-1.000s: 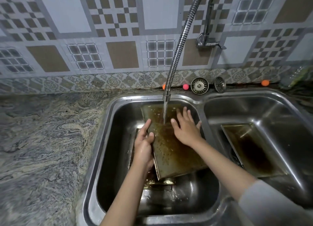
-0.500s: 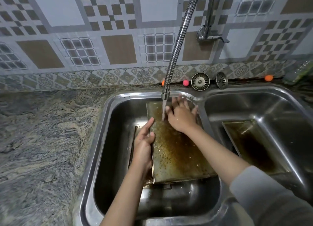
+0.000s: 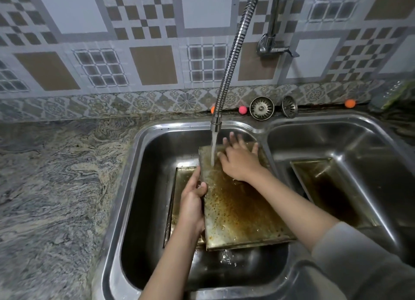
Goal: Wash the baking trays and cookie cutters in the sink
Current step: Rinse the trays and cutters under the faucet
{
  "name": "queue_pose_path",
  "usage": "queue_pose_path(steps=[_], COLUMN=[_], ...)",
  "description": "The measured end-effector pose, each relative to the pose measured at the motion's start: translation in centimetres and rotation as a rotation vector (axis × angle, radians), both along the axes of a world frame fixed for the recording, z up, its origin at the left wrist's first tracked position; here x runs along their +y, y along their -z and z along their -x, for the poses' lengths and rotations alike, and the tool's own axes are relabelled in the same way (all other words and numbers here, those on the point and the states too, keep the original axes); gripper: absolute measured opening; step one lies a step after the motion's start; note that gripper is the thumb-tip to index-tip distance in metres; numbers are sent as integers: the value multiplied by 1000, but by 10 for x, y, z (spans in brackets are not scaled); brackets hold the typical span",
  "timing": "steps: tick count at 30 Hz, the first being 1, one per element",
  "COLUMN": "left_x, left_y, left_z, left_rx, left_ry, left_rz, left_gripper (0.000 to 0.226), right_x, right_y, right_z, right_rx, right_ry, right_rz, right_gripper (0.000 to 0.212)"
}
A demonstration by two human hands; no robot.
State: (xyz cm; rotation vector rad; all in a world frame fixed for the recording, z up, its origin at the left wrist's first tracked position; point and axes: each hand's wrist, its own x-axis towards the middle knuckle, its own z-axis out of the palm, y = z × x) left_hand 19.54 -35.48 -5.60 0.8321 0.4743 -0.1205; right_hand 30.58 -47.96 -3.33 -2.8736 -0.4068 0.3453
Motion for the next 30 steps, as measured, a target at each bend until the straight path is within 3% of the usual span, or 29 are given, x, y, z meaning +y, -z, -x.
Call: queue_pose_path(steps=[4, 8, 15, 24, 30], left_x=[9, 24, 7, 42, 40], left_y=[-1, -1, 0, -15, -23], left_z=[-3, -2, -1, -34, -38], left_rx=[23, 8, -19, -142, -258], left_ry=[-57, -90, -40, -241, -208], left_rz=[-31, -57, -38, -30, 21], left_gripper=[54, 53, 54, 57, 63], right_x=[17, 7, -14, 24, -18], right_y=[7, 16, 14, 22, 18], right_z=[38, 57, 7, 89, 53], right_rx=[1, -19, 12, -205, -258], right_ry=[-257, -324, 37, -253, -25], right_rz=[-109, -163, -85, -254, -206], right_gripper=[56, 54, 56, 55, 58])
